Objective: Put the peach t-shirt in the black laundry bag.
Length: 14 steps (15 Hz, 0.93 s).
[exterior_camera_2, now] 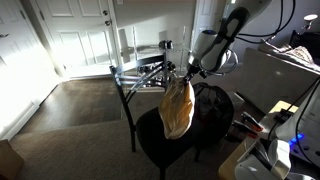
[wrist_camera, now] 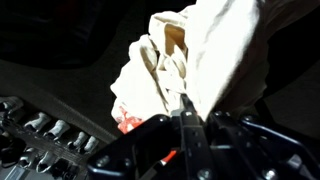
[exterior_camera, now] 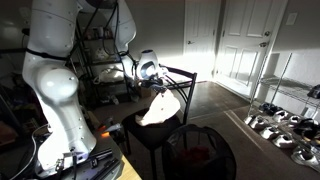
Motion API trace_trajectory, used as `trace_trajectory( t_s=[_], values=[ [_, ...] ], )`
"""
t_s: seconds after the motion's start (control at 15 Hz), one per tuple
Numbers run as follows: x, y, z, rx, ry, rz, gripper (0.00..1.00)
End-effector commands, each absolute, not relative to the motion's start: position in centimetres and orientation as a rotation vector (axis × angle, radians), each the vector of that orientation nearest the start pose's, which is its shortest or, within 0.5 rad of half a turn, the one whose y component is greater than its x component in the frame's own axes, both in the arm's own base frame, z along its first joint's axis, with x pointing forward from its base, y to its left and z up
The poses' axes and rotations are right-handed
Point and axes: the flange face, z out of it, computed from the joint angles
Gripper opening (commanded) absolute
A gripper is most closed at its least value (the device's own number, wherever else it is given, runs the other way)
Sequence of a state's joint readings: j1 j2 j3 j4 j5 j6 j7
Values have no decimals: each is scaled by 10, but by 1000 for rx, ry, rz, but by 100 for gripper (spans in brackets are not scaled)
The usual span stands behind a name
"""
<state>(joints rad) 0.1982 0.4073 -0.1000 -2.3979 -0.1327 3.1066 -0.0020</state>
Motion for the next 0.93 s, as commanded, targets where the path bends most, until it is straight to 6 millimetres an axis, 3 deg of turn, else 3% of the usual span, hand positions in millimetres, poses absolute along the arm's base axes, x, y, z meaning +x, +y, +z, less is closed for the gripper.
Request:
trace_trajectory(
  t_s=[0.0,0.33,0.67,0.8,0.87],
  values=[
    [511,35,192,-3209,-210,-579,2],
    [505,19,191,-3356,-15,-576,2],
    [486,38,194,-3289,-18,-640,2],
    [485,45,196,-3247,-11,-669,2],
    [493,44,187,-3300,-9,-630,9]
  ],
)
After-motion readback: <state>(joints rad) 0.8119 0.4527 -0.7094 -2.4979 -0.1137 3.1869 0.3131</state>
